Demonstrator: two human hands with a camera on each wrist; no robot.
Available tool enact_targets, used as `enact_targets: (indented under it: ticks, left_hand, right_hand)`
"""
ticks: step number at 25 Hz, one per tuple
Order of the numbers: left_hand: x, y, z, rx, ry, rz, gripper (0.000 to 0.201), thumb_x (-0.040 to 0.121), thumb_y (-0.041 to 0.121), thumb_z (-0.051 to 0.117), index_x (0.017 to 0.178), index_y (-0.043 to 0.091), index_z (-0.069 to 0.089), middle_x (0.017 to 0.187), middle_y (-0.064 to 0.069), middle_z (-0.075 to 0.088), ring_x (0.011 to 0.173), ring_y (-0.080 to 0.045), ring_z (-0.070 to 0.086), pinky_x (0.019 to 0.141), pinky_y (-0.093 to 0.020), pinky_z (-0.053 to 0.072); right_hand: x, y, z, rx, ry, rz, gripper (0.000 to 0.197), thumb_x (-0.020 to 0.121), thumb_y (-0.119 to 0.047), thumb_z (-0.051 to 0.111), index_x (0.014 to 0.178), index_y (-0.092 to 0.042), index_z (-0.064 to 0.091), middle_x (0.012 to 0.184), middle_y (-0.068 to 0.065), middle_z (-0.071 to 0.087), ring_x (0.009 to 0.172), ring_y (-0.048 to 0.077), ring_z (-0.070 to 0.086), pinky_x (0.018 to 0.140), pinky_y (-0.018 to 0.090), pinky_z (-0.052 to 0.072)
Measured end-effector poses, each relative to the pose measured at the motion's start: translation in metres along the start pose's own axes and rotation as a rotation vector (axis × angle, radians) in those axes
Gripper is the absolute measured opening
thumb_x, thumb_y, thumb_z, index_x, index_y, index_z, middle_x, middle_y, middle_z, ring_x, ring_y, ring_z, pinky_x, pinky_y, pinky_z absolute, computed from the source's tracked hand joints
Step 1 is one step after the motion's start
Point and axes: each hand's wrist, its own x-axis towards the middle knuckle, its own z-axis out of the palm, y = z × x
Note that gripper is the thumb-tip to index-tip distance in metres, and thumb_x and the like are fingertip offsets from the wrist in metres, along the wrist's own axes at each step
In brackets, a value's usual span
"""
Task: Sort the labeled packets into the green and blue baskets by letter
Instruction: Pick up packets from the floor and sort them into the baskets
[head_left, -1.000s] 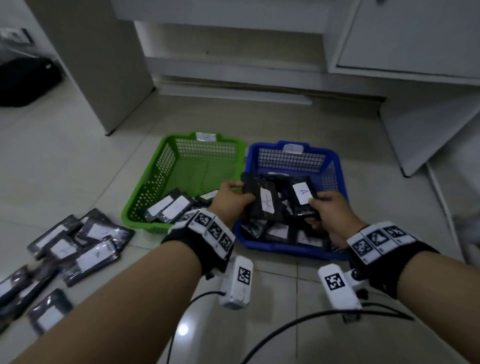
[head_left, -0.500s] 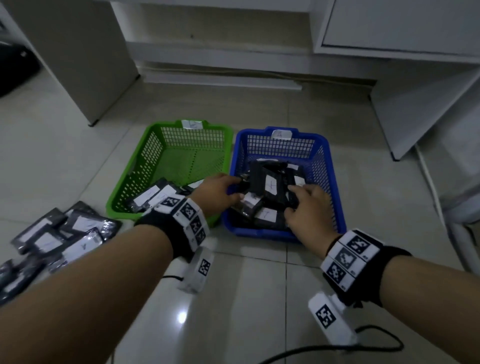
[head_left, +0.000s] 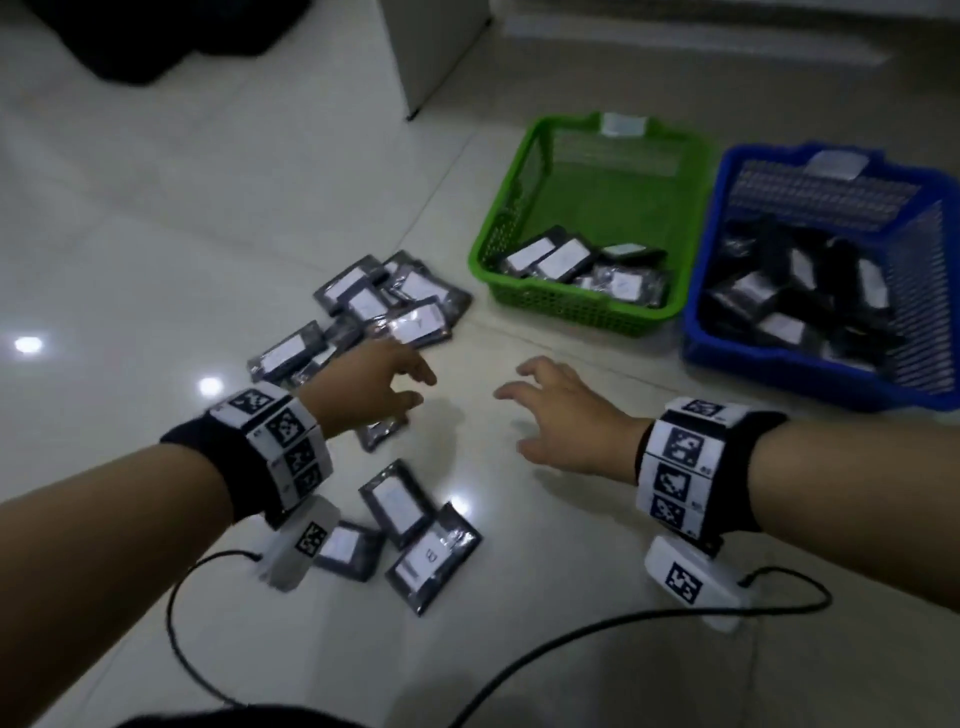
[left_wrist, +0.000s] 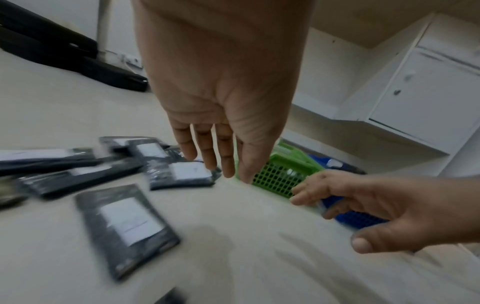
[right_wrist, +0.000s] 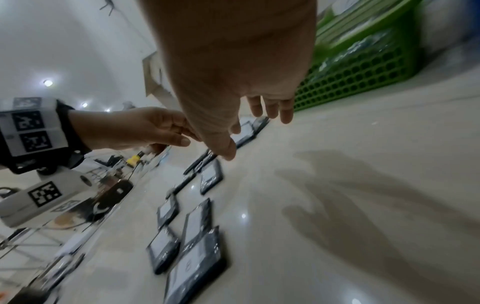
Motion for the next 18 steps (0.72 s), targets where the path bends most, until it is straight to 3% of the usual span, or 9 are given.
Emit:
enact_targets:
  ticks: [3, 5, 7, 9, 11, 14, 16, 18]
  left_hand:
    - [-0.042, -0.049, 0.040, 0.077, -0.100, -0.012, 0.047, 0.081, 0.023, 0.070, 0.125, 0.025, 0.057, 0.129, 0.004, 0.054, 0.113, -0.014, 0.052, 0.094, -0.022, 0.040]
    - [-0.057, -0.065, 0.066, 0.079, -0.140, 0.034, 0.064, 0.079, 0.029, 0.071, 0.137, 0.029, 0.044, 0.144, 0.006, 0.042, 0.128, -0.017, 0.042, 0.106, -0.032, 0.037]
    - [-0.060, -0.069, 0.084, 0.073, -0.125, 0.106, 0.076, 0.080, 0.025, 0.070, 0.145, 0.031, 0.031, 0.154, 0.008, 0.027, 0.135, -0.018, 0.033, 0.111, -0.035, 0.033]
    - [-0.057, -0.064, 0.096, 0.106, -0.093, 0.159, 0.076, 0.082, 0.019, 0.065, 0.147, 0.031, 0.028, 0.154, 0.009, 0.026, 0.135, -0.017, 0.032, 0.108, -0.032, 0.034]
    - [-0.052, -0.061, 0.104, 0.155, -0.080, 0.189, 0.067, 0.080, 0.021, 0.066, 0.140, 0.030, 0.038, 0.144, 0.007, 0.038, 0.128, -0.017, 0.037, 0.102, -0.031, 0.038]
    - [-0.040, -0.067, 0.097, 0.131, -0.131, 0.108, 0.045, 0.077, 0.027, 0.071, 0.119, 0.025, 0.056, 0.120, 0.003, 0.046, 0.112, -0.017, 0.046, 0.089, -0.028, 0.043]
    - [-0.027, -0.072, 0.081, -0.084, -0.102, -0.032, 0.029, 0.082, 0.027, 0.069, 0.110, 0.021, 0.061, 0.107, 0.003, 0.054, 0.103, -0.017, 0.056, 0.084, -0.026, 0.044]
    - [-0.014, -0.073, 0.062, -0.502, -0.037, -0.218, 0.018, 0.088, 0.023, 0.065, 0.103, 0.015, 0.061, 0.097, -0.002, 0.063, 0.090, -0.020, 0.063, 0.081, -0.030, 0.053]
  right_hand:
    - [0.015, -0.041, 0.052, -0.083, -0.168, -0.101, 0.062, 0.079, -0.035, 0.067, 0.135, -0.022, 0.044, 0.136, 0.005, 0.032, 0.128, 0.026, 0.034, 0.101, 0.040, 0.043]
    - [0.017, -0.060, 0.081, -0.170, -0.224, -0.118, 0.063, 0.074, -0.040, 0.071, 0.128, -0.019, 0.047, 0.127, 0.006, 0.037, 0.119, 0.027, 0.040, 0.091, 0.042, 0.048]
    - [0.016, -0.072, 0.102, -0.219, -0.221, -0.087, 0.065, 0.069, -0.041, 0.075, 0.121, -0.016, 0.046, 0.122, 0.008, 0.038, 0.114, 0.027, 0.041, 0.083, 0.040, 0.049]
    - [0.012, -0.074, 0.114, -0.216, -0.228, -0.051, 0.062, 0.067, -0.037, 0.077, 0.115, -0.015, 0.044, 0.120, 0.008, 0.038, 0.110, 0.026, 0.040, 0.078, 0.038, 0.045]
    - [0.013, -0.070, 0.115, -0.158, -0.269, -0.024, 0.052, 0.069, -0.030, 0.078, 0.106, -0.015, 0.044, 0.113, 0.007, 0.043, 0.104, 0.025, 0.044, 0.074, 0.034, 0.041]
    - [0.026, -0.054, 0.094, 0.037, -0.300, 0.018, 0.033, 0.077, -0.020, 0.072, 0.096, -0.019, 0.045, 0.099, 0.004, 0.053, 0.091, 0.019, 0.049, 0.069, 0.026, 0.034]
    - [0.039, -0.041, 0.071, 0.193, -0.246, 0.053, 0.026, 0.081, -0.017, 0.070, 0.102, -0.017, 0.055, 0.100, 0.003, 0.056, 0.092, 0.019, 0.054, 0.072, 0.026, 0.039]
    - [0.046, -0.027, 0.046, 0.494, -0.162, 0.156, 0.023, 0.084, -0.010, 0.067, 0.105, -0.011, 0.057, 0.099, 0.008, 0.057, 0.090, 0.030, 0.062, 0.066, 0.035, 0.054]
